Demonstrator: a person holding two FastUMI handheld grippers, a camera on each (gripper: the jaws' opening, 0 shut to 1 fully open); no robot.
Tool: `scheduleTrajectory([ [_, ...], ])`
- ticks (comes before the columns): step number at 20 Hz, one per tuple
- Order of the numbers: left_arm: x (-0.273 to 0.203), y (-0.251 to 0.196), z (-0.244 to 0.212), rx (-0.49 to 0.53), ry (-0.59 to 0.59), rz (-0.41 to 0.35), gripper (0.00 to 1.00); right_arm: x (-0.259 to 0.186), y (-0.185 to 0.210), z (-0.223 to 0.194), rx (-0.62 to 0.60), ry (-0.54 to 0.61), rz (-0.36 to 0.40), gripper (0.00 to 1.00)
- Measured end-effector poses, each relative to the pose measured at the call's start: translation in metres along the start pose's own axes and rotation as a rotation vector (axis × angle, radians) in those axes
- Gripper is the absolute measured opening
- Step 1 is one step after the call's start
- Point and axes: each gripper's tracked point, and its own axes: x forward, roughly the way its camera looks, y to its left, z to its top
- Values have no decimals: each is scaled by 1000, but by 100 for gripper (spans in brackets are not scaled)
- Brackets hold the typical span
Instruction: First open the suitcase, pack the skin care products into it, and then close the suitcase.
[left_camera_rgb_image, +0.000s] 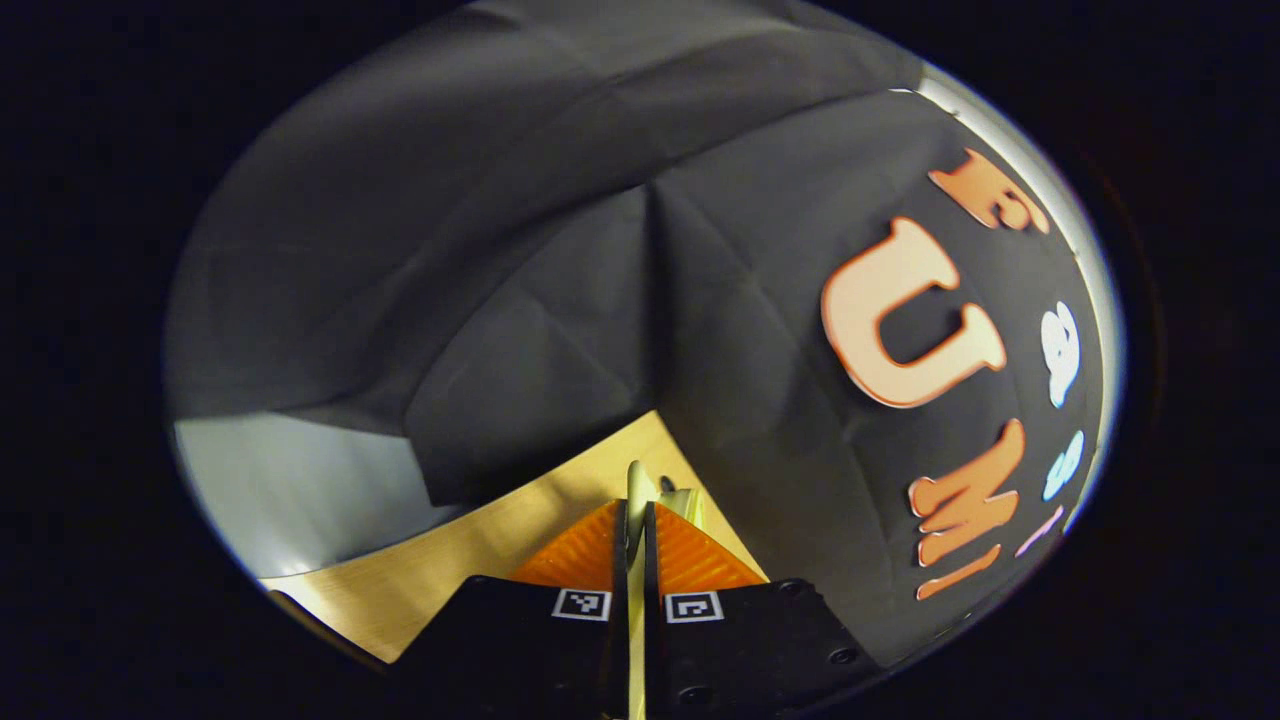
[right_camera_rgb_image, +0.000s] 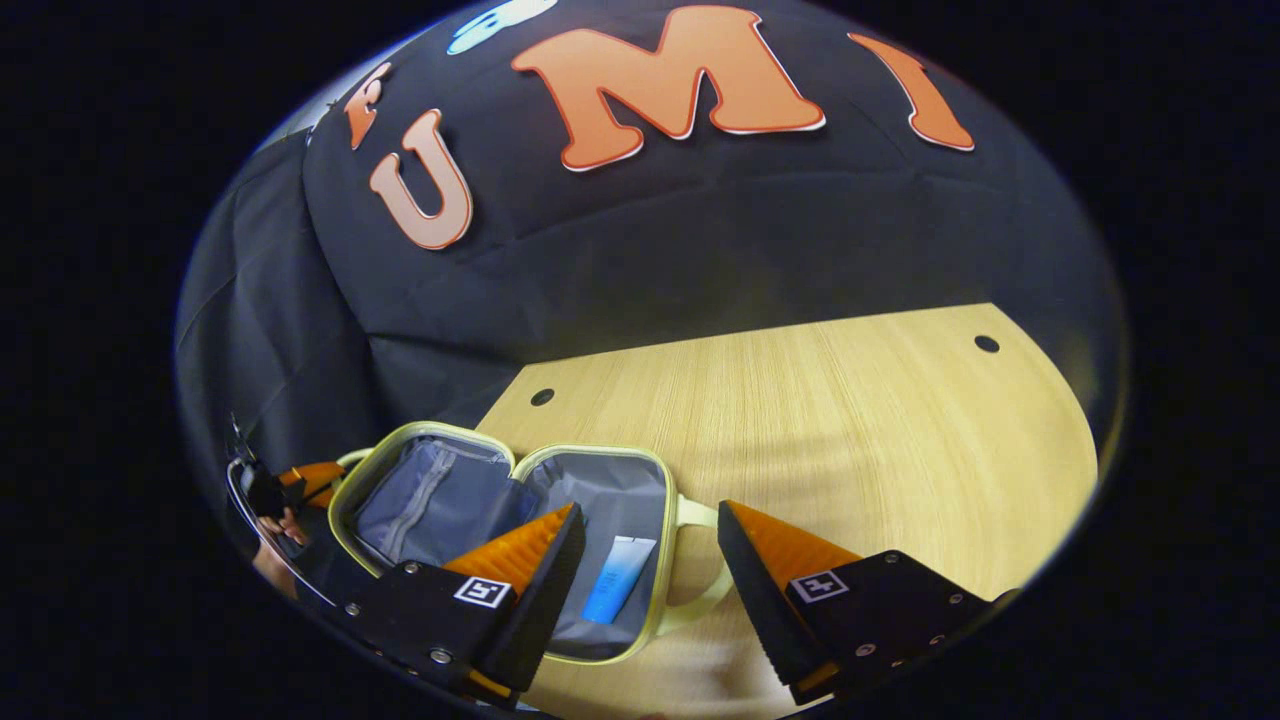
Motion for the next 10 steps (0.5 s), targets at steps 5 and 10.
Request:
scheduleTrajectory([
  [5,-32,-98,-11,102,1,-156,6,-24,-10,18,-45,-74,29,91],
  [10,-55,-202,-66,194,44,-278,6,-49,-27,42,-67,-137,35,93],
])
